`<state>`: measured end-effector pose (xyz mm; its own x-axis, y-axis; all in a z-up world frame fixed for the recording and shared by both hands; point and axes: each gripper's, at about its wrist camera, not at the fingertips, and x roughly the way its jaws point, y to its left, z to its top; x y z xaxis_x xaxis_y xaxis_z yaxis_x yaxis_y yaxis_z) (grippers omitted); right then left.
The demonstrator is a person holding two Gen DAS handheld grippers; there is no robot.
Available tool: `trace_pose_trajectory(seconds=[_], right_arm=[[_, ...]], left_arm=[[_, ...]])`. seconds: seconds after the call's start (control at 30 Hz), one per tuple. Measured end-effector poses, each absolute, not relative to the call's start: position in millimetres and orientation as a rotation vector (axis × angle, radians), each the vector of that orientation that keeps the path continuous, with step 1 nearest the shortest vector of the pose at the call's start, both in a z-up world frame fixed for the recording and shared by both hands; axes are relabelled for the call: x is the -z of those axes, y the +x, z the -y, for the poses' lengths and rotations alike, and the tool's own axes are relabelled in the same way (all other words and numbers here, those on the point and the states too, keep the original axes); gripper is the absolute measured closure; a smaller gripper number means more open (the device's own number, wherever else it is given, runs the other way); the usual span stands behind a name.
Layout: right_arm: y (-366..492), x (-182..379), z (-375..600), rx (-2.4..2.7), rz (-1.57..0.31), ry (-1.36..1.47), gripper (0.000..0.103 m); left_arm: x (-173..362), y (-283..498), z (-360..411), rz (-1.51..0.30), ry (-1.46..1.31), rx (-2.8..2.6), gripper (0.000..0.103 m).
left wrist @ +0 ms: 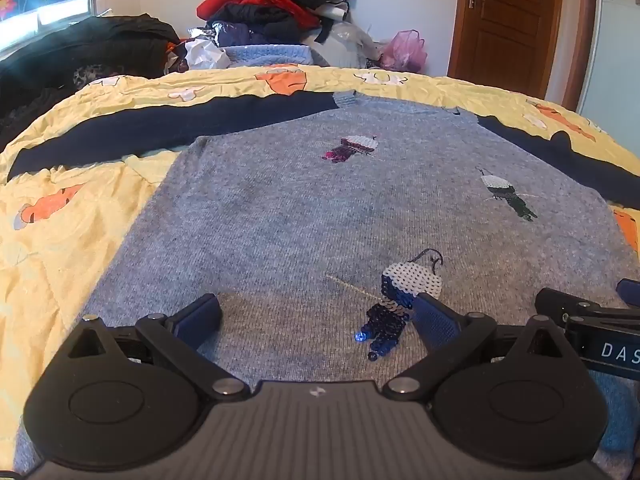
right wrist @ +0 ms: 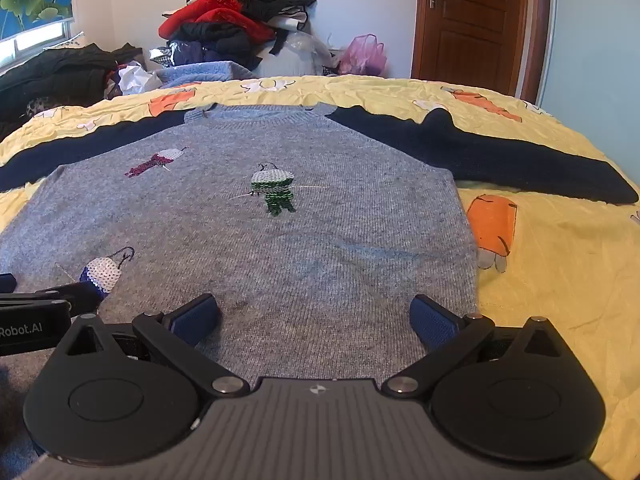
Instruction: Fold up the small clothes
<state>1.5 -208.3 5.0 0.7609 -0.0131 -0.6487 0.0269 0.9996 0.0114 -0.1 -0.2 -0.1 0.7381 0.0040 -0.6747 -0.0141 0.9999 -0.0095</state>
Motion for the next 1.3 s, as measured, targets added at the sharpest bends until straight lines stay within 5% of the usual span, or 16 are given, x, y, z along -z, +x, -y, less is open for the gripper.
trace_pose_trajectory(seconds=[1.3], right_arm=[[2.1,-4.7,207.5,0.029,-0.705,0.014,0.000]], left_arm=[[0.0,-2.5,1.0,-0.730,-0.014,-0.015,0.000]])
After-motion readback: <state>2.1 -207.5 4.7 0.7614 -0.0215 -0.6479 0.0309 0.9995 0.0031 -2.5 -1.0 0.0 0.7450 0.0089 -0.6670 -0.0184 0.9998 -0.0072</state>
